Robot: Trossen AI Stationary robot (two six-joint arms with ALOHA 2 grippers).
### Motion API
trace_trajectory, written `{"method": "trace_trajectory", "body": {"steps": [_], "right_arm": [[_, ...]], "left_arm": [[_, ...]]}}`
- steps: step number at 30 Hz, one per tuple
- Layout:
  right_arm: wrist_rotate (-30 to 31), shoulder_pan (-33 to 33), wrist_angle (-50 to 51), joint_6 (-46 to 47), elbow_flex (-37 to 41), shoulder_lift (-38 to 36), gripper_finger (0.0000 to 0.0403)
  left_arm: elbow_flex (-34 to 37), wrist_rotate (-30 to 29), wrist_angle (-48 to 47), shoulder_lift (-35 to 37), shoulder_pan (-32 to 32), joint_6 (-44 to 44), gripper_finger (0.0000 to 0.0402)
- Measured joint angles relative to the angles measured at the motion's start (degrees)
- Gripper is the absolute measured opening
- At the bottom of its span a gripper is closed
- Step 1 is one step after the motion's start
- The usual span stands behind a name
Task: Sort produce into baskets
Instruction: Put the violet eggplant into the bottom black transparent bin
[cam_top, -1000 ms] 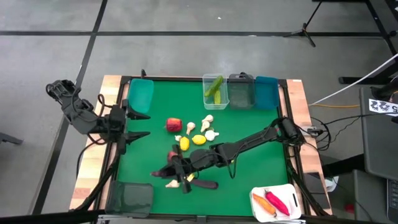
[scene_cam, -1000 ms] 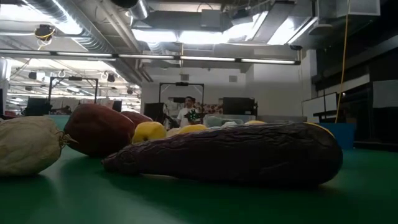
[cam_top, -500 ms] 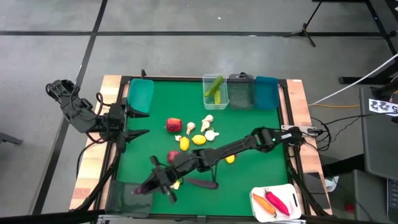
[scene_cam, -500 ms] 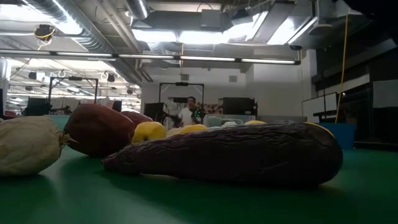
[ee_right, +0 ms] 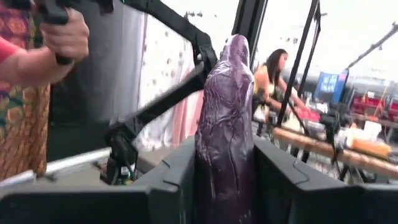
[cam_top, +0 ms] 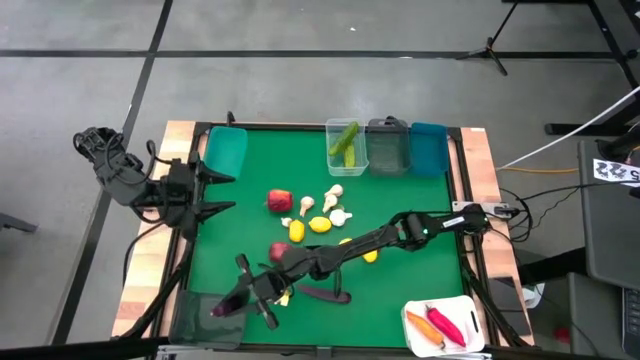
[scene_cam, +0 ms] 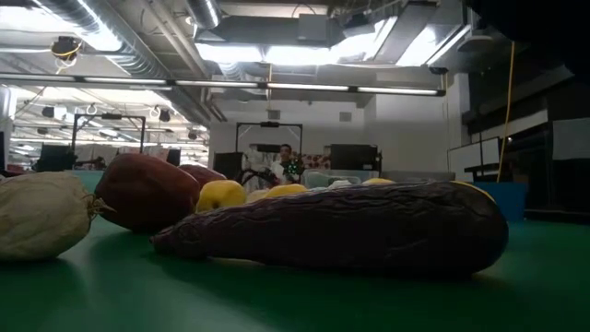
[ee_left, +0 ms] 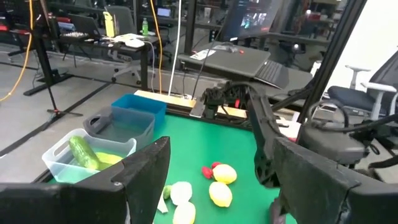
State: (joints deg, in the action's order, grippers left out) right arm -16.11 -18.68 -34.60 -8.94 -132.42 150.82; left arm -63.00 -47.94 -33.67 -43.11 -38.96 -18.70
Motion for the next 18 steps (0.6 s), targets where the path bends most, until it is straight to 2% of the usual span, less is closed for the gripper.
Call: {"method": "trace_trajectory", "body": {"steps": [9,18], "right_arm": [[-0.65,-0.11,-7.3,1.71,-2.46,5.15,0.0134],[-1.06,-0.42,-9.77,2.52,-2.56,5.25,0.0135]], "left_arm": [[0.0,-0.64,-0.41,-0.15,0.0,-0.04,0.0278],[0.0,-1.01,-0.78,-0.8,0.0,-1.8,0.0278]]}}
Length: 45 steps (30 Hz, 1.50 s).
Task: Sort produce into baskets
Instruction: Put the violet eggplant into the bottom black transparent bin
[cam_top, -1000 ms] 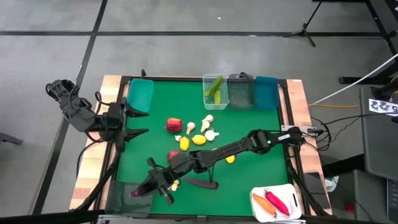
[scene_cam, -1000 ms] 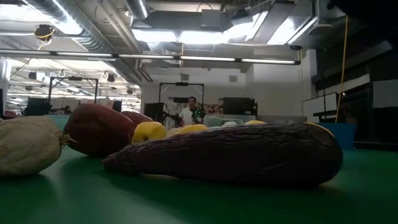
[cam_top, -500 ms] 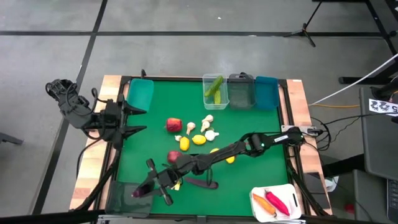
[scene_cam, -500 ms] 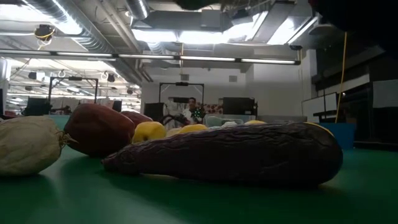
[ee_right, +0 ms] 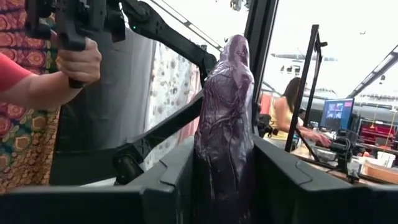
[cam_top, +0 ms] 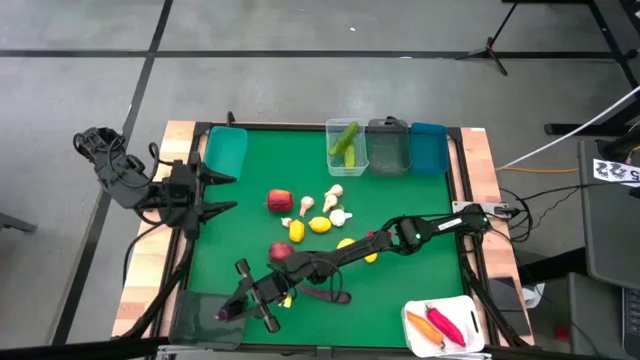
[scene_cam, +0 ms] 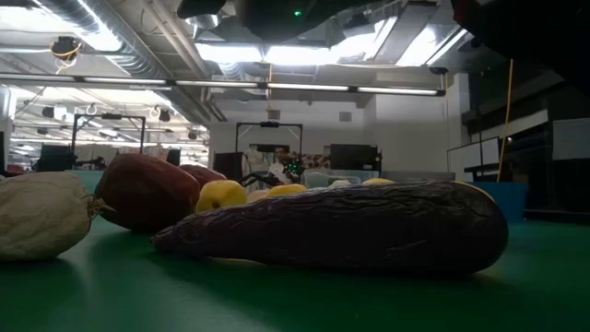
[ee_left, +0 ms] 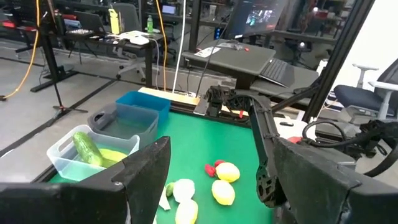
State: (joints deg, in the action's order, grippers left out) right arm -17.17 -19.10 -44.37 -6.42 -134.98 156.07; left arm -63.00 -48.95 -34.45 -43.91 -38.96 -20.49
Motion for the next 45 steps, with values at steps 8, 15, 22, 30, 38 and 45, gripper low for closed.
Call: {"method": "trace_trajectory", "body": {"steps": [8,15,22,30,38,45], "right_arm": [[0.41,0.06,0.96,-0.47,-0.02,0.0,0.0135],[9.23,1.27,-0.93,-1.38,-0.02,0.0,0.0135],[15.07,3.38,-3.54,0.78,-0.02,-0.04,0.0135],[13.82,5.64,-3.82,5.3,-0.02,-0.04,0.0135],[7.6,5.53,-8.48,4.66,-0.02,-0.04,0.0135],[10.35,6.53,-11.56,4.66,-0.02,-1.18,0.0135]], "left_arm": [[0.0,-1.25,-15.82,-5.41,-0.59,-15.01,0.0278],[0.0,-6.42,-16.37,-2.74,-9.61,-22.6,0.0278],[0.0,-9.63,-22.88,-2.01,-20.88,-28.31,0.0278],[0.0,-9.2,-23.67,-1.42,-31.03,-30.34,0.0278],[0.0,-15.3,-23.13,0.42,-37.34,-31.04,0.0278],[0.0,-19.37,-21.28,-3.52,-40.54,-31.59,0.0278]]}}
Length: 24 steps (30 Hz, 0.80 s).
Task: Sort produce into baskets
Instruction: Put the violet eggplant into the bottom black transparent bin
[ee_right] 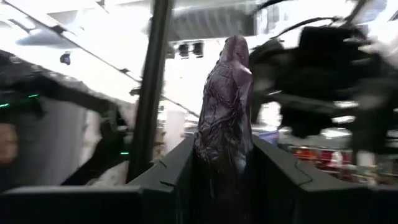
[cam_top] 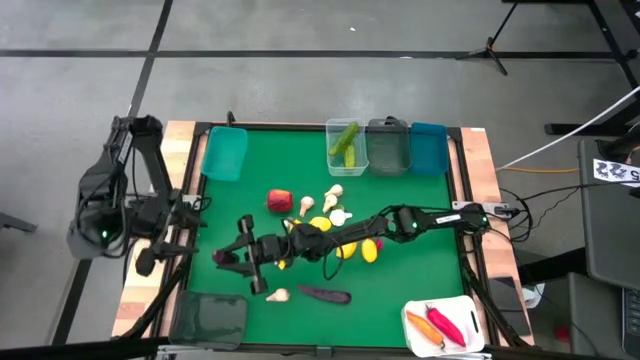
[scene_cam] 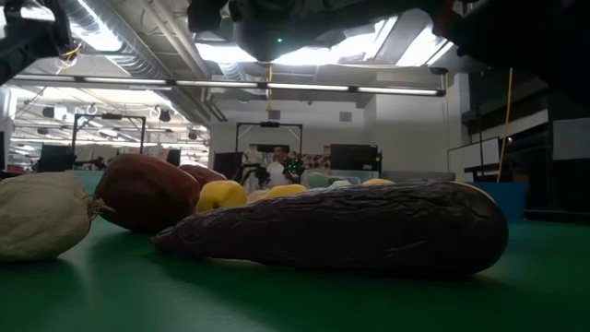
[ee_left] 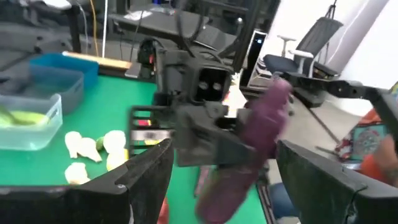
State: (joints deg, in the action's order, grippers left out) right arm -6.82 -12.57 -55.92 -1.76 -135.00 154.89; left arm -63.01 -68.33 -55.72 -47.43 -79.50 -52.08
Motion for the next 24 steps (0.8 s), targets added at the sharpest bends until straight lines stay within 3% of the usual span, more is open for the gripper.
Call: {"method": "trace_trajectory", "body": {"steps": [8,24], "right_arm": [[1.18,1.42,4.35,1.78,0.0,-0.22,0.0135],[0.79,1.34,4.61,1.46,0.0,-0.19,0.0135]], "left_arm": [[0.0,-6.74,-1.05,-7.12,2.24,0.85,0.0278],[0.0,-2.31,-0.54,-10.74,10.02,-1.63,0.0265]]}}
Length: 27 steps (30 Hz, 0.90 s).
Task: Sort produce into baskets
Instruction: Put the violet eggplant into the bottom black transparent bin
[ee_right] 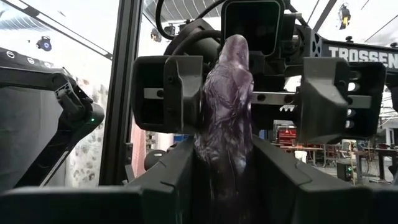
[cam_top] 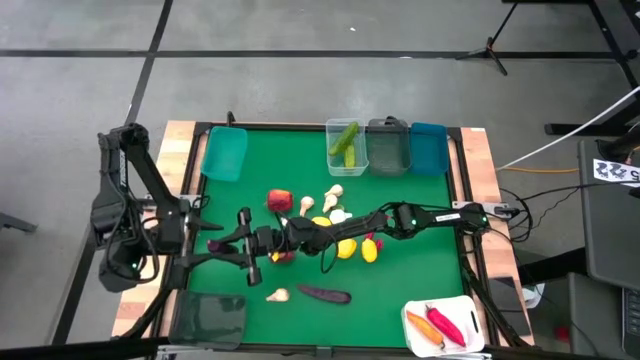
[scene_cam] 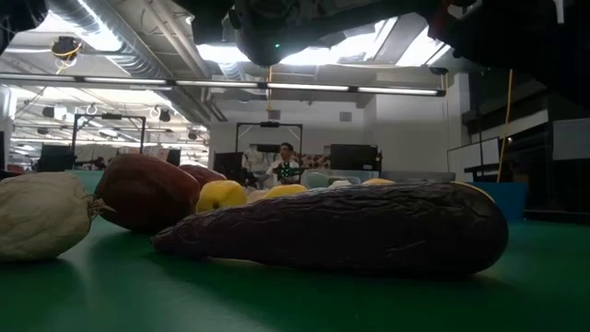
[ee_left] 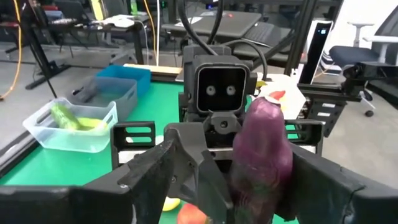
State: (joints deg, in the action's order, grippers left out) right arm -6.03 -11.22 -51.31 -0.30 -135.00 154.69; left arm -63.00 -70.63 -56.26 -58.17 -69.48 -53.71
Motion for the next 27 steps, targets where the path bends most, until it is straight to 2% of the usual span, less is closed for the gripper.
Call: {"method": "trace_trajectory", "body": {"steps": [18,23,27], "right_arm": [[1.92,0.07,0.16,0.0,0.0,0.07,0.0135],[2.49,0.0,0.36,-0.12,0.0,0.07,0.0135],[2.83,0.0,1.31,-0.18,0.0,0.07,0.0139]], "left_arm": [[-0.01,0.28,0.46,0.0,0.03,0.31,0.0118],[0.0,0.27,0.36,0.0,0.03,0.28,0.0096],[-0.01,0.3,0.19,0.0,0.03,0.29,0.0097]]}}
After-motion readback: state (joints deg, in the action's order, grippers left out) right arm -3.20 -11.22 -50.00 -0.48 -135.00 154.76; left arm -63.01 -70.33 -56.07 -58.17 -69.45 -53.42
